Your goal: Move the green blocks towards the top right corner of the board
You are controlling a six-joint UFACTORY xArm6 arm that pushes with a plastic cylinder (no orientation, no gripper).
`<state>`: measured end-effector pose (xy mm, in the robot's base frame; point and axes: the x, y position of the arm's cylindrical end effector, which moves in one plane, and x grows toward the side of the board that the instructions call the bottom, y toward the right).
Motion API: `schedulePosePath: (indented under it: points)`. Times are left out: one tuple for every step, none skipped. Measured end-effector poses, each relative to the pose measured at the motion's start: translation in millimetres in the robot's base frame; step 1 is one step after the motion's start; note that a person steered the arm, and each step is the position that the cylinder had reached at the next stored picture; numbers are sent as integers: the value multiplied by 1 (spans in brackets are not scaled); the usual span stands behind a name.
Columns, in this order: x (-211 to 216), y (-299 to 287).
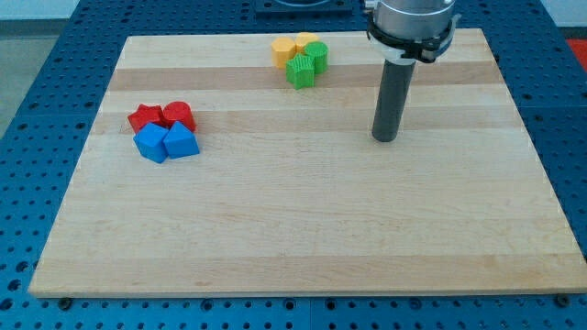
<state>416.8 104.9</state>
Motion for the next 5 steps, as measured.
schedulePosePath:
  points:
    - [-2,-4]
    - [-38,-75]
    - [-54,-145]
    - [-54,-160]
    - [-73,-171]
